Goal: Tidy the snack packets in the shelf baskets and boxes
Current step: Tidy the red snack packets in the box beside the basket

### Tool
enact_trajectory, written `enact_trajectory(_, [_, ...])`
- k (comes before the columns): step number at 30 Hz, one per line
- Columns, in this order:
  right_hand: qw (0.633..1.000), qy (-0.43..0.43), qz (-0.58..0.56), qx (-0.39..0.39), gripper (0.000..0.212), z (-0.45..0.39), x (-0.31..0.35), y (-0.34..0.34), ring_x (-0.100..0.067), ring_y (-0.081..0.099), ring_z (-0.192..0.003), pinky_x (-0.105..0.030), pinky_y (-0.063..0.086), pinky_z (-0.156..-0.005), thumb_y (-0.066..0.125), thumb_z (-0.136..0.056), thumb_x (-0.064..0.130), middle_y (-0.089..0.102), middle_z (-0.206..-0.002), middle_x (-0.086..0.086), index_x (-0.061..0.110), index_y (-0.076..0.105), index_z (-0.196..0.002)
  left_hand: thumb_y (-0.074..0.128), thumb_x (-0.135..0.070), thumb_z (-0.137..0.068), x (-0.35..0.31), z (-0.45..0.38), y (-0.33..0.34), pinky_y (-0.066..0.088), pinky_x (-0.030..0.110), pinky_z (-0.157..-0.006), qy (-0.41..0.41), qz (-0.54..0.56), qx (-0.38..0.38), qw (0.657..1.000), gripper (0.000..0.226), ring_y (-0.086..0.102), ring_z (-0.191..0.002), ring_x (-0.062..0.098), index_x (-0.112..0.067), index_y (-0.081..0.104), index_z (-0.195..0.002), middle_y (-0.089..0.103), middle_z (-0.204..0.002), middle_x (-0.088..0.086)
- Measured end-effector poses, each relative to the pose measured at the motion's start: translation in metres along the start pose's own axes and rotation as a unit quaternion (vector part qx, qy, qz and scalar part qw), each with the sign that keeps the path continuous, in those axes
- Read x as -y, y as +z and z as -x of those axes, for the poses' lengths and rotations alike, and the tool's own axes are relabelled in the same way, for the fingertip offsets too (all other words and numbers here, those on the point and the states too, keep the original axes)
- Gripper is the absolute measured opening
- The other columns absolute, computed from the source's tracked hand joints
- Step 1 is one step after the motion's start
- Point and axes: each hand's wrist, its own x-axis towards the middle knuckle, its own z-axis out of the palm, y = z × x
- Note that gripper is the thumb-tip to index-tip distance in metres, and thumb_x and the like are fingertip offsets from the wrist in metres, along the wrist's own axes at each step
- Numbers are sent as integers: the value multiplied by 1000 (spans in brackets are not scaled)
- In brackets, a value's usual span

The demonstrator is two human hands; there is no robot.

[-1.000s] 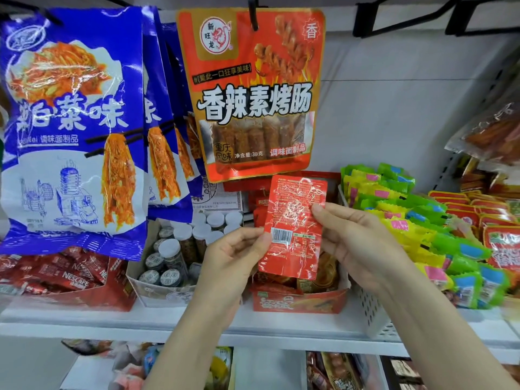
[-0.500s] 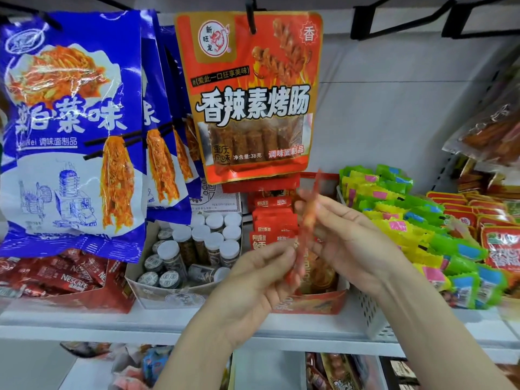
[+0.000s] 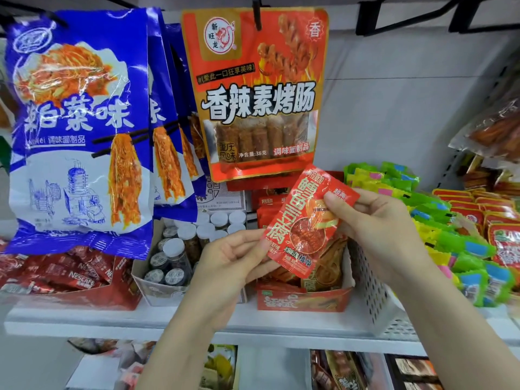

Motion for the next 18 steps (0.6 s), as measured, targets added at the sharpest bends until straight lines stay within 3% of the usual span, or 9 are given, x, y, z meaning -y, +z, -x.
enact_trajectory(3, [997,-46,52,21,18,2,-1,0,-17,74,-76,-24,57,-62,76,-67,29,77,-85,-4,21,78,-83,59,-6,-94,3,1,-4,56,18,-77,39,-115,-24,992,21,71,-97,10,-20,71,-102,77,-98,-3])
enact_trajectory(5, [990,-83,102,41,17,2,-1,0,-10,73,-77,-19,56,-65,75,-67,31,77,-85,1,29,78,-83,56,-5,-97,5,-1,-9,52,14,-79,103,-279,-82,951,30,67,-96,-1,-32,69,-98,74,-97,-17])
enact_trajectory(7, [977,-102,182,39,16,1,-4,-2,-4,71,-80,-20,56,-72,77,-69,31,77,-88,6,32,77,-85,57,-8,-96,4,-3,-13,49,10,-78,154,-368,-116,910,34,63,-96,-7,-42,64,-97,70,-95,-24])
enact_trajectory(9, [960,-106,255,39,16,2,-11,-3,2,70,-84,-21,54,-80,80,-72,28,75,-87,16,36,76,-84,59,-12,-96,6,-4,-15,48,9,-77,169,-378,-117,903,33,62,-94,-7,-45,61,-96,69,-92,-26])
enact_trajectory(11, [941,-116,314,53,15,5,-22,-2,10,67,-85,-12,51,-82,81,-71,29,70,-82,28,40,75,-80,57,-16,-97,7,-4,-15,48,10,-77,168,-373,-115,905,29,63,-94,-7,-44,62,-95,69,-93,-26])
enact_trajectory(14, [912,-126,376,101,16,14,-40,4,15,65,-85,-4,46,-81,82,-73,26,71,-87,26,32,79,-87,54,-22,-98,5,-4,-15,48,10,-75,158,-371,-106,909,20,64,-93,-7,-39,65,-98,70,-94,-27])
enact_trajectory(18, [882,-89,413,208,12,22,-51,10,15,63,-87,-10,49,-85,78,-79,34,69,-87,33,37,77,-90,52,-32,-98,4,0,-13,53,19,-78,135,-386,-49,911,17,66,-90,-6,-32,70,-99,71,-94,-26])
